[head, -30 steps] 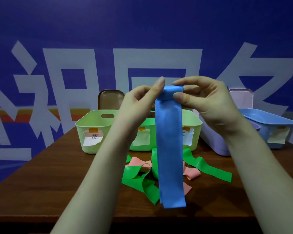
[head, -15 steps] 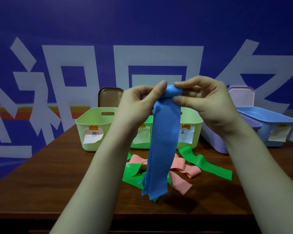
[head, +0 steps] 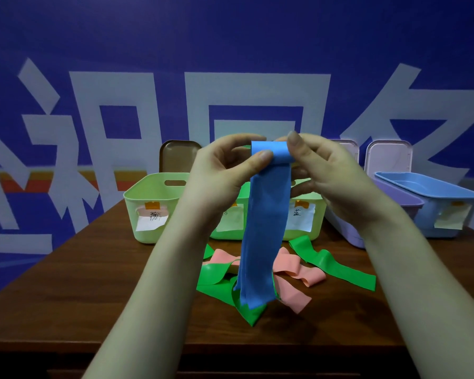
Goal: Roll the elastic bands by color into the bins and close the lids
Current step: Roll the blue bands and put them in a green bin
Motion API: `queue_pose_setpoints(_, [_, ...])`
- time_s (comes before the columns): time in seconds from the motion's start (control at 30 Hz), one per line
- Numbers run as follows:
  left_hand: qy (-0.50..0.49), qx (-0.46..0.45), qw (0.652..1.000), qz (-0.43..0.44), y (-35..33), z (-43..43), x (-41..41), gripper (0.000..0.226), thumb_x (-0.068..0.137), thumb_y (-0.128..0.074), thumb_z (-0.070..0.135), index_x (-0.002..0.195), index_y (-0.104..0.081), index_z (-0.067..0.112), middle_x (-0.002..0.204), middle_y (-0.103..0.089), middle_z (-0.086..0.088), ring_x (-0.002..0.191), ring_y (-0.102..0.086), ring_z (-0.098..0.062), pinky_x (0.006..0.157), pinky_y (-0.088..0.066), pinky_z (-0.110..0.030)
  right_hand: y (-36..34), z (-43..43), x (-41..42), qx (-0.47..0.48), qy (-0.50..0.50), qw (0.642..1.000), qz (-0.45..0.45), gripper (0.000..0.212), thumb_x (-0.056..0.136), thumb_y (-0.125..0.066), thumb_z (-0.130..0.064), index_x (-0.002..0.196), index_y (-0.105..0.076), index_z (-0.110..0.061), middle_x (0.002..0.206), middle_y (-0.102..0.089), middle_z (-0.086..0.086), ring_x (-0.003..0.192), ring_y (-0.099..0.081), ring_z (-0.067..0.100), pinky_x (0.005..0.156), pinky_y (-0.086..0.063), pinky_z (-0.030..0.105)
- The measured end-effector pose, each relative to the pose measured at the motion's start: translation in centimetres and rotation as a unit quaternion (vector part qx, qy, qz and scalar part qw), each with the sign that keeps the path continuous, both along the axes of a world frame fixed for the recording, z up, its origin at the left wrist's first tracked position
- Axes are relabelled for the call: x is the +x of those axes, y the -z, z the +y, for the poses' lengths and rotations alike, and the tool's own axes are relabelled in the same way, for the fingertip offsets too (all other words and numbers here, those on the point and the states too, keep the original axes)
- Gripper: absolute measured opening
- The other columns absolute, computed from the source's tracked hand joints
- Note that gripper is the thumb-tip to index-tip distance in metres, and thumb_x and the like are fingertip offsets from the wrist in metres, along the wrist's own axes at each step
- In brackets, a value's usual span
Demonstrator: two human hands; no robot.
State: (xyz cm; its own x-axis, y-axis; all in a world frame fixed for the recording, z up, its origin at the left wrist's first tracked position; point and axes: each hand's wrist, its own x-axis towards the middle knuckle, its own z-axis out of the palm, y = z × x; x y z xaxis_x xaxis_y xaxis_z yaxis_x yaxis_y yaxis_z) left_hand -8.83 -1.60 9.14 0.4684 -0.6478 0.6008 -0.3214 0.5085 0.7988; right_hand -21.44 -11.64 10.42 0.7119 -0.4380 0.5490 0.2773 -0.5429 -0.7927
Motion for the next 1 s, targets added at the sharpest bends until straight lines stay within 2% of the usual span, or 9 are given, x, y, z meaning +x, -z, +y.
queue_pose_setpoints(0.13, [0.007,-0.019,1.000,-0.017,0.1,0.3,-0.2,0.026,0.084,-0.067,0.003,0.110,-0.064,0.007,0.099,-0.070,-0.017,0.087,-0.068,-0.015,0.074,-0.053,-0.018,-0.1,0.1,0.0,0.001,0.006,1.000,0.004,0.036,0.082,-0.046,-0.051,0.098,-0.064,-0.024,0.081,-0.073,-0.005,0.073,-0.070,0.016,0.055,-0.055,0.028])
queue_pose_setpoints(0.3, [0.013,-0.046,0.998,-0.028,0.4,0.2,-0.1,0.030,0.081,-0.071,0.001,0.107,-0.065,0.015,0.102,-0.070,-0.016,0.097,-0.066,-0.025,0.083,-0.055,-0.031,-0.2,-0.2,0.1,0.033,-0.001,0.999,-0.037,0.028,0.076,-0.060,-0.039,0.094,-0.063,-0.019,0.076,-0.070,-0.005,0.066,-0.067,0.012,0.054,-0.052,0.025])
queue_pose_setpoints(0.43, [0.022,-0.047,0.998,-0.036,0.5,0.4,0.0,0.043,0.078,-0.073,0.000,0.114,-0.062,0.020,0.110,-0.067,-0.012,0.106,-0.063,-0.026,0.089,-0.055,-0.038,0.0,-0.5,-0.1,0.048,-0.019,0.996,-0.066,0.028,0.072,-0.065,-0.029,0.097,-0.063,-0.017,0.086,-0.071,0.003,0.077,-0.071,0.018,0.062,-0.057,0.030])
queue_pose_setpoints(0.57, [0.037,-0.041,0.998,-0.019,0.2,0.6,-0.2,0.045,0.076,-0.074,-0.002,0.116,-0.061,0.014,0.115,-0.066,-0.011,0.110,-0.063,-0.022,0.093,-0.053,-0.037,-0.1,-0.4,-0.4,0.054,-0.045,0.994,-0.088,0.028,0.072,-0.066,-0.020,0.100,-0.063,-0.016,0.087,-0.074,0.005,0.079,-0.071,0.022,0.068,-0.059,0.034])
queue_pose_setpoints(0.73, [0.063,-0.036,0.997,0.032,-0.2,0.9,-0.7,0.047,0.072,-0.071,0.024,0.116,-0.062,0.011,0.113,-0.066,-0.012,0.106,-0.065,-0.022,0.091,-0.054,-0.031,-0.2,-0.6,-0.8,0.037,-0.054,0.994,-0.093,0.035,0.067,-0.072,-0.022,0.101,-0.065,-0.019,0.092,-0.075,0.008,0.087,-0.070,0.028,0.085,-0.053,0.052])
queue_pose_setpoints(0.9, [0.033,-0.009,0.999,0.036,-0.3,0.5,-0.8,0.027,0.083,-0.070,0.019,0.109,-0.066,0.012,0.110,-0.069,-0.013,0.104,-0.065,-0.029,0.086,-0.054,-0.038,-0.4,-0.3,-1.0,0.022,-0.064,0.993,-0.094,0.035,0.069,-0.069,-0.013,0.103,-0.062,-0.016,0.096,-0.074,0.007,0.092,-0.071,0.025,0.084,-0.057,0.039])
queue_pose_setpoints(1.0, [0.034,0.004,0.999,0.039,-0.3,0.5,-0.8,0.024,0.084,-0.069,0.021,0.108,-0.066,0.016,0.108,-0.069,-0.014,0.097,-0.068,-0.024,0.079,-0.055,-0.033,-0.2,-0.4,-1.0,0.014,-0.056,0.993,-0.100,0.035,0.068,-0.071,-0.013,0.102,-0.063,-0.017,0.100,-0.073,0.009,0.095,-0.070,0.028,0.089,-0.053,0.048])
